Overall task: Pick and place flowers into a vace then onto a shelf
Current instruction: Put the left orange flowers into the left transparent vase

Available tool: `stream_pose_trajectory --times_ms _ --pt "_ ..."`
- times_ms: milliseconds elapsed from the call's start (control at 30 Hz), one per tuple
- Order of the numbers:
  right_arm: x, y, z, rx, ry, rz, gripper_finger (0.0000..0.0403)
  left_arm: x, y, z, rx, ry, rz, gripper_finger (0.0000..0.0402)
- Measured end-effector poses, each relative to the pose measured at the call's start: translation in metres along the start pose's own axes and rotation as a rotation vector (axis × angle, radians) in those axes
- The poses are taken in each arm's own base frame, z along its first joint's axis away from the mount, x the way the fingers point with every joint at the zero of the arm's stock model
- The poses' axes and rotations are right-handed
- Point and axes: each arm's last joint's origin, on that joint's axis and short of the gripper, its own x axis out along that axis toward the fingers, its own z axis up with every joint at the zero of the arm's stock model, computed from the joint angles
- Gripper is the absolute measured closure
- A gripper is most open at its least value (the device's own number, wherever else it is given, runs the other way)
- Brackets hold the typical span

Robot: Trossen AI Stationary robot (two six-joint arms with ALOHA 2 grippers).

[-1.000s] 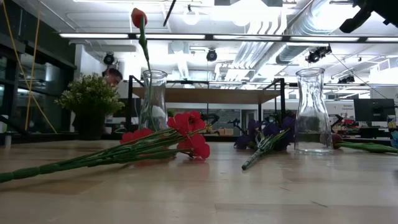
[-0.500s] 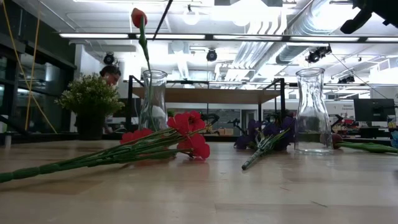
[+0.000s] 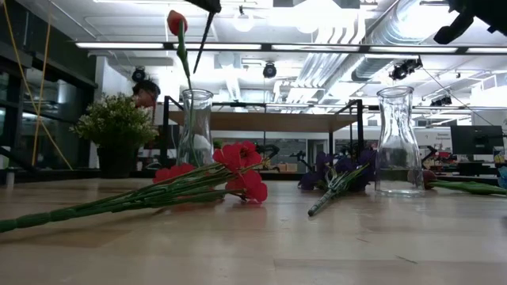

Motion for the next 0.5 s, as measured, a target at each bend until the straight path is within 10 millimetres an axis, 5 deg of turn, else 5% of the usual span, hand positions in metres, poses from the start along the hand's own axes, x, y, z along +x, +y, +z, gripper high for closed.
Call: stream_pose_trajectory --times_ms 500 --pt "0.0 0.0 0.0 0.007 0.0 0.0 0.0391 0.007 0.001 -0.029 -0.092 -0.026 0.025 0.0364"
